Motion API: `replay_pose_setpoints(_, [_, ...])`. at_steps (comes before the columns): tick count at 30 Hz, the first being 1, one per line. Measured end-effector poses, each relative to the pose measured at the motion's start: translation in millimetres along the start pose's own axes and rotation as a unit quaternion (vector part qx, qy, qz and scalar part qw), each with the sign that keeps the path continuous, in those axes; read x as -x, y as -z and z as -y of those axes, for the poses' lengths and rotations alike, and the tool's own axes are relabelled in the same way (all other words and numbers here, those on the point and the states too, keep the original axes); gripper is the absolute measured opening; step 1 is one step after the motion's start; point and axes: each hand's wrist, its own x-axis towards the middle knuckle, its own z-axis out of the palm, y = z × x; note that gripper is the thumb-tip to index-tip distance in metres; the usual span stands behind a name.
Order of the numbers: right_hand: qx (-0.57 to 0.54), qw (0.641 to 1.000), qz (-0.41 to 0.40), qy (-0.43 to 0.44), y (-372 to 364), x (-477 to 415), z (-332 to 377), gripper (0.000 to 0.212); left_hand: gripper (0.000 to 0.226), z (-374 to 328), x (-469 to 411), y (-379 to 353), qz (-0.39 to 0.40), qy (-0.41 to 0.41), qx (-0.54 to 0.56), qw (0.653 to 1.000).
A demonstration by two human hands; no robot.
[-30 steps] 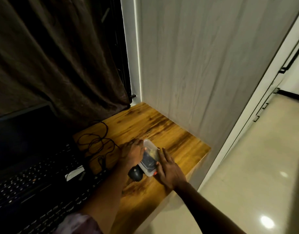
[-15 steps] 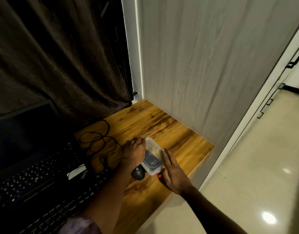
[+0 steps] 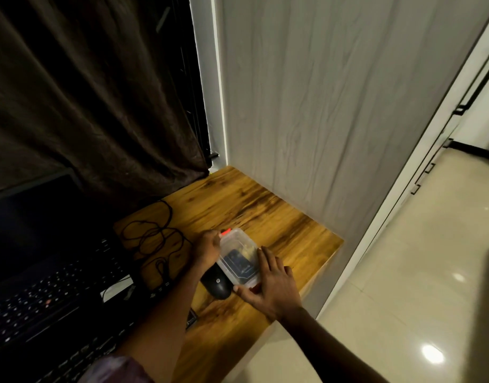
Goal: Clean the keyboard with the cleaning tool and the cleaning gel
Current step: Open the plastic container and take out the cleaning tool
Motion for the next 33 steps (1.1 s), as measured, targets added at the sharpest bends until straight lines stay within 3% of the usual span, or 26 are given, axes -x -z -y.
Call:
replay_pose_setpoints(15, [0.022, 1.000, -0.002, -0.020, 2.8, -7.1, 8.8, 0.112, 0.026, 12.9, -27.9, 1.5, 0.014, 0.083, 0.020, 0.996])
replay_pose_setpoints(21, [0.014, 1.000, -0.013, -0.018, 2.3, -7.6, 8.8, 0.112, 0.021, 15.5, -28.9, 2.5, -0.014, 0.116, 0.071, 0.991])
replay_pose_setpoints(33, [-0.161, 0.986, -0.022, -0.034, 17.2, -25.6, 0.9, 0.097, 0.031, 7.0, -19.7, 16.6, -0.068, 0.097, 0.102, 0.988])
